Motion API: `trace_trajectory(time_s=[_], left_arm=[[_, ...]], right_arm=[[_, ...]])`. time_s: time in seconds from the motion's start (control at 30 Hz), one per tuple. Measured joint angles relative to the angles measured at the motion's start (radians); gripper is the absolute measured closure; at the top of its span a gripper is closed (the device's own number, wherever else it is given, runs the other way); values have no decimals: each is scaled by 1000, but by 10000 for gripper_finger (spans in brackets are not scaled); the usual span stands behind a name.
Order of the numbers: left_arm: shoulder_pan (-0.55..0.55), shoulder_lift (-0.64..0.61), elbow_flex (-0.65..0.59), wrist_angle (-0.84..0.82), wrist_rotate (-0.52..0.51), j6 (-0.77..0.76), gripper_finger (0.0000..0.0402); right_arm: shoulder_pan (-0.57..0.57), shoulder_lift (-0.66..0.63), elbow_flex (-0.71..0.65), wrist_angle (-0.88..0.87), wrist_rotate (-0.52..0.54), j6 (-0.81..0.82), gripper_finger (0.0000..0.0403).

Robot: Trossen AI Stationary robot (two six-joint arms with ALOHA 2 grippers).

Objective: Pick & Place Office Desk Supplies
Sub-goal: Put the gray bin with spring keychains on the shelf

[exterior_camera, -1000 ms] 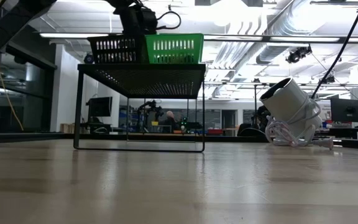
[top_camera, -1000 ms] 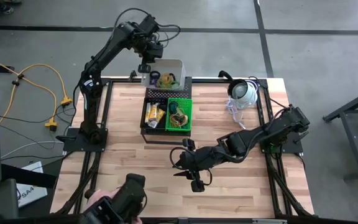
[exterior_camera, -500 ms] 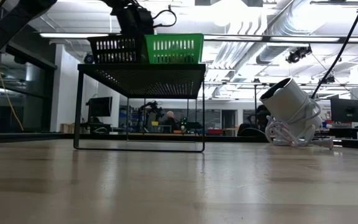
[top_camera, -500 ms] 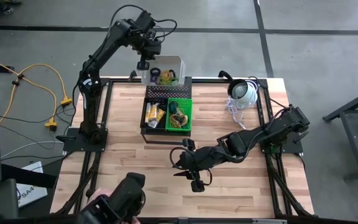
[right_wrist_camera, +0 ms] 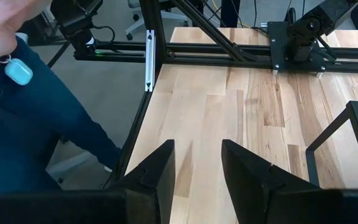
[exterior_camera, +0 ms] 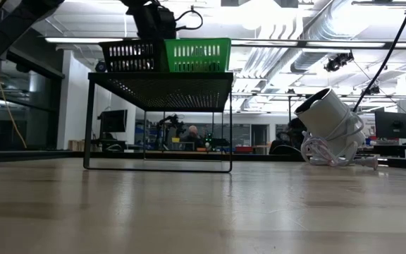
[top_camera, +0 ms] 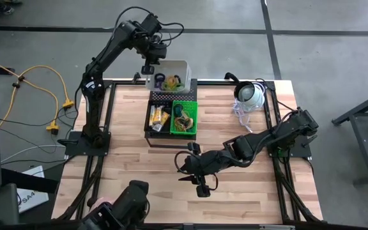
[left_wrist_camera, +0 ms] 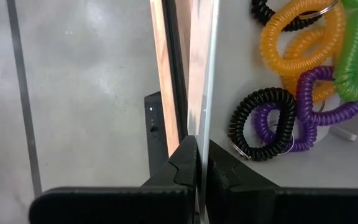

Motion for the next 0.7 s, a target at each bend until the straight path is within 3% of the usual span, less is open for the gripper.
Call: trace_trajectory(time_s=[0.7], left_arm=[[-33,-3,3,-68,-12,-40,401]], right_arm=[[0,0,0,0,0,0,283]])
